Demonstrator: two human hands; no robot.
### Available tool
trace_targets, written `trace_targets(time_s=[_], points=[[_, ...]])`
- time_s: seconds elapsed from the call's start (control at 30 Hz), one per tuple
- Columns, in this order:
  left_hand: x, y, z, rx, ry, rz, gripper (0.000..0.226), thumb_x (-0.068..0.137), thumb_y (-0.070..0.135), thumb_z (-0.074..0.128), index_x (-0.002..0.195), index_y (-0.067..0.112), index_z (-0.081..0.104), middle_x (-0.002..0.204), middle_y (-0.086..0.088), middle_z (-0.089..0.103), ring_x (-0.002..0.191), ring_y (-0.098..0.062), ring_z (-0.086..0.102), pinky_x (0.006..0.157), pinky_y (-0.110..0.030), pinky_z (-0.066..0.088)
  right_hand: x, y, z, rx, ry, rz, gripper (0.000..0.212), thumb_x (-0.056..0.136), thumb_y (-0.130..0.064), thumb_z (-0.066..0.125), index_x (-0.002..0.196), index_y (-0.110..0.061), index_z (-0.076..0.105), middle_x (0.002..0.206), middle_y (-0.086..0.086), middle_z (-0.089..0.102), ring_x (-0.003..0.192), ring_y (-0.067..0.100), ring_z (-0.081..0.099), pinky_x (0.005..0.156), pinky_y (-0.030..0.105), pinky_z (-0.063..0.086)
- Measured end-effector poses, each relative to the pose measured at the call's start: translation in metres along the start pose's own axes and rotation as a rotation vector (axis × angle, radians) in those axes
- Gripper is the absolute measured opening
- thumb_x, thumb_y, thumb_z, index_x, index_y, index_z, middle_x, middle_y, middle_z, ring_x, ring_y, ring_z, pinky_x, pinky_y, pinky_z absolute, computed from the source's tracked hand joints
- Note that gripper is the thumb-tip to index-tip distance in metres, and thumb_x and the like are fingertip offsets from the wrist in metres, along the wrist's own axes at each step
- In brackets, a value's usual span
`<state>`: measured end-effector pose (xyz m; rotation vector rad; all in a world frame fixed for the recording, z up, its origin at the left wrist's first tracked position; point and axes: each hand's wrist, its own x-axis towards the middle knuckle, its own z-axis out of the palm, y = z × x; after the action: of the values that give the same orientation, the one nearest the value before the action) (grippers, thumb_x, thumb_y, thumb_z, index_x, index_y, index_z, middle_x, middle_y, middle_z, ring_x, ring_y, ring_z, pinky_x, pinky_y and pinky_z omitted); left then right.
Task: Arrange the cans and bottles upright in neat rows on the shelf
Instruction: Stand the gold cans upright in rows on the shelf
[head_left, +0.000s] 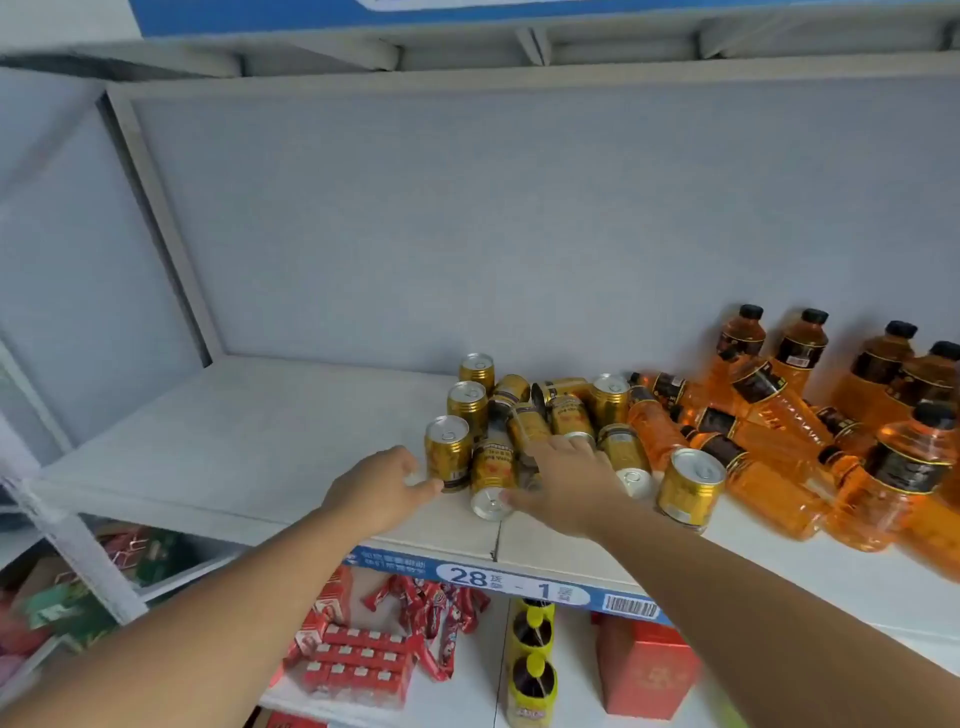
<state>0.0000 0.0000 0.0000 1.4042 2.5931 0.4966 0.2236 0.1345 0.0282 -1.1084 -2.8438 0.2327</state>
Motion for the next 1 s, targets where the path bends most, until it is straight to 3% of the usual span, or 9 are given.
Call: trace_targets(time_s=[0.1, 0.2, 0.3, 0.47, 0.73, 1.0], points=[[0.018, -0.009, 0.001, -0.119, -0.002, -0.017, 0.075, 0.083, 0.072, 0.063, 0.139, 0.023, 0.047, 0.139, 0.001, 0.059, 0.117, -0.018, 0.06, 0.092, -0.037, 0.051, 0.01, -0.025, 0.006, -0.14, 0.026, 0.133, 0.085, 0.076, -0.087, 0.036, 0.125, -0.02, 0.057, 0.136, 0.005, 0.054, 0.131, 0.031, 0.04, 0.104, 0.051, 0.034], [0.032, -0.005, 0.007, -0.269, -0.048, 0.013, 0.087, 0.08, 0.064, 0.073, 0.147, 0.019, 0.04, 0.146, -0.003, 0.054, 0.126, -0.021, 0.057, 0.1, -0.041, 0.05, 0.016, -0.049, 0.018, -0.23, -0.008, 0.231, 0.104, 0.07, -0.094, 0.024, 0.129, -0.016, 0.06, 0.143, 0.009, 0.049, 0.14, 0.036, 0.029, 0.107, 0.056, 0.026], [0.04, 0.0, 0.015, -0.407, -0.038, 0.049, 0.083, 0.077, 0.056, 0.081, 0.143, 0.022, 0.043, 0.143, -0.001, 0.057, 0.122, -0.023, 0.059, 0.1, -0.045, 0.052, 0.021, -0.061, 0.029, -0.293, 0.011, 0.311, 0.114, 0.063, -0.098, 0.019, 0.13, -0.016, 0.059, 0.14, 0.009, 0.049, 0.136, 0.034, 0.03, 0.1, 0.055, 0.023], [0.046, 0.007, 0.025, -0.516, -0.018, 0.093, 0.065, 0.078, 0.045, 0.084, 0.129, 0.03, 0.045, 0.133, 0.0, 0.063, 0.106, -0.013, 0.058, 0.089, -0.033, 0.05, 0.027, -0.067, 0.041, -0.312, 0.033, 0.396, 0.11, 0.061, -0.098, 0.022, 0.124, -0.018, 0.061, 0.135, 0.007, 0.049, 0.129, 0.032, 0.03, 0.096, 0.055, 0.019], [0.055, 0.012, 0.034, -0.53, 0.0, 0.053, 0.079, 0.078, 0.046, 0.084, 0.141, 0.023, 0.042, 0.137, -0.001, 0.061, 0.121, -0.023, 0.061, 0.098, -0.039, 0.053, 0.027, -0.06, 0.041, -0.209, 0.094, 0.4, 0.086, 0.065, -0.081, 0.043, 0.121, -0.018, 0.061, 0.132, 0.005, 0.051, 0.128, 0.03, 0.032, 0.104, 0.051, 0.019], [0.062, 0.013, 0.028, -0.476, 0.025, 0.086, 0.063, 0.077, 0.05, 0.084, 0.127, 0.029, 0.052, 0.122, 0.006, 0.067, 0.109, -0.018, 0.065, 0.087, -0.032, 0.055, 0.028, -0.048, 0.032, -0.033, 0.203, 0.343, 0.088, 0.063, -0.078, 0.045, 0.125, -0.017, 0.057, 0.127, 0.0, 0.058, 0.126, 0.027, 0.041, 0.106, 0.045, 0.025]])
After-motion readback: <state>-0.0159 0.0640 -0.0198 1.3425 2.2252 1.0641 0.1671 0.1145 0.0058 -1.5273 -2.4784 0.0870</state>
